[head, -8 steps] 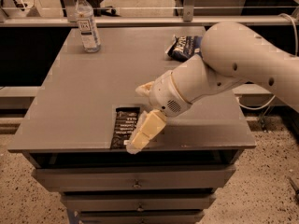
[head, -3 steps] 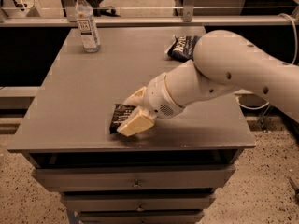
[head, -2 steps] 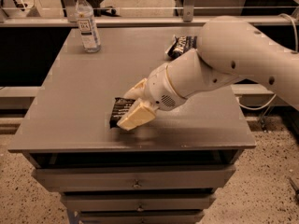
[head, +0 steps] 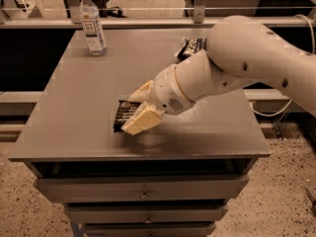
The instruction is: Move rxbar chocolate near blue plastic bottle
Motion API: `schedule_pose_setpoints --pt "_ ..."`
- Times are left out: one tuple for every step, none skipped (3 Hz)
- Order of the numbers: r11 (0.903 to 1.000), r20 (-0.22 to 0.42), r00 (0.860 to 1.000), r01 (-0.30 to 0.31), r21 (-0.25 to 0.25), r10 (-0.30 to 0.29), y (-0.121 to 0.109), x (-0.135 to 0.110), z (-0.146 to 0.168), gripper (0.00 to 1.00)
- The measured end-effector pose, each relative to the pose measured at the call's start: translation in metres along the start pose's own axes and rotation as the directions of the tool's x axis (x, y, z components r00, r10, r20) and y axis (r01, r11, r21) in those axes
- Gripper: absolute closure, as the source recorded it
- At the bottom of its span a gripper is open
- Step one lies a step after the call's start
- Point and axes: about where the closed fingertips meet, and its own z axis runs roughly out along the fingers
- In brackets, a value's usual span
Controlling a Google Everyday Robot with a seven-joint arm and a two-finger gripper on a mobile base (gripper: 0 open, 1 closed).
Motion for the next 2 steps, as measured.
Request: schedule_pose_setpoints --pt "0.9988 0.05 0.999 0.012 0.047 -0.015 -0.046 -0.012 0.012 1.0" --pt "0.9934 0.086 0.996 0.023 0.112 -0.033 -0.118 -0.035 0.033 1.0"
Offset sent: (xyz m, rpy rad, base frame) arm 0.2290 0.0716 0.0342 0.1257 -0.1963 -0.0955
